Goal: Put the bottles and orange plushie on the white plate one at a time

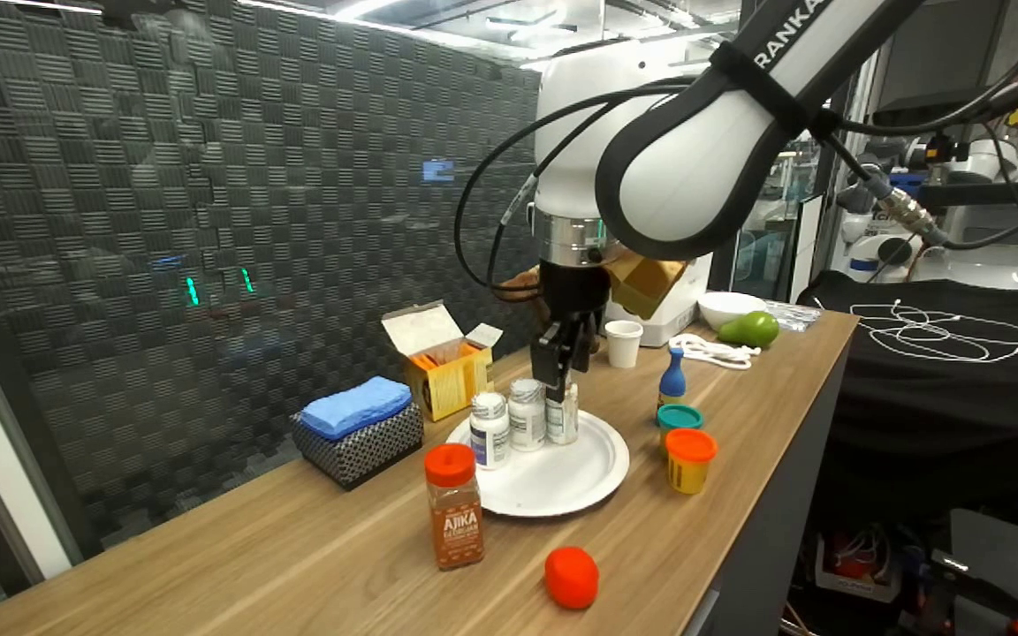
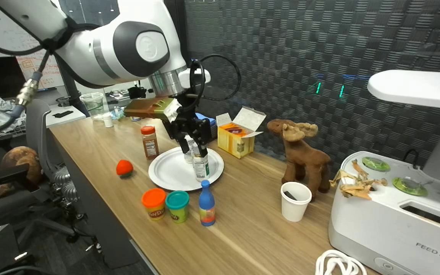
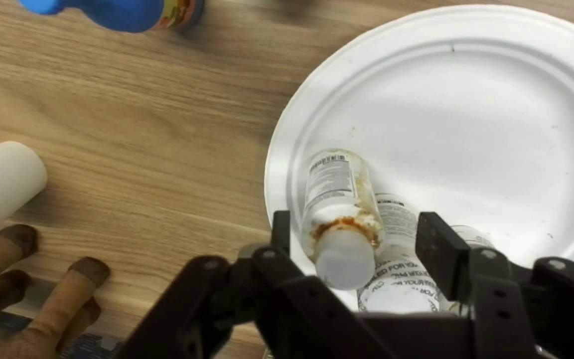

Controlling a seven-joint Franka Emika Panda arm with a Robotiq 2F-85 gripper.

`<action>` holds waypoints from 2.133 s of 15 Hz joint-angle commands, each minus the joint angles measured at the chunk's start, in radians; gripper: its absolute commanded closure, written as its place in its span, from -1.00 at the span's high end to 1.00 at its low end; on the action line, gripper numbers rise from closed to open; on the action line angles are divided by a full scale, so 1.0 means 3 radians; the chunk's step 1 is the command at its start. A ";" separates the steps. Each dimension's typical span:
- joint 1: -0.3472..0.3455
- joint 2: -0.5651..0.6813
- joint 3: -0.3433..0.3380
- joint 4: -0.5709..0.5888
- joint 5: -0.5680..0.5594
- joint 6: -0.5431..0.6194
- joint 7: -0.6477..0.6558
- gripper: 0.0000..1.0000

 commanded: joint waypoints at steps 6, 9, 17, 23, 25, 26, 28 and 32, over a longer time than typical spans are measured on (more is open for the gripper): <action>0.0136 -0.0496 0.0043 0.0035 -0.0141 -0.0207 0.0317 1.00; 0.0206 -0.0645 0.0210 0.0042 0.0025 -0.0368 0.0309 0.98; 0.0215 -0.1003 0.0397 -0.0286 0.0098 -0.0782 0.0380 1.00; 0.0034 -0.1281 0.0325 -0.0712 0.0401 -0.0985 0.0839 1.00; -0.0047 -0.1343 0.0285 -0.0872 0.0538 -0.0930 0.0997 1.00; -0.0079 -0.1364 0.0265 -0.0940 0.0630 -0.0937 0.1035 1.00; -0.0132 -0.1370 0.0239 -0.1059 0.0755 -0.0936 0.1105 1.00; -0.0174 -0.1231 0.0243 -0.1037 0.0801 -0.0955 0.0996 1.00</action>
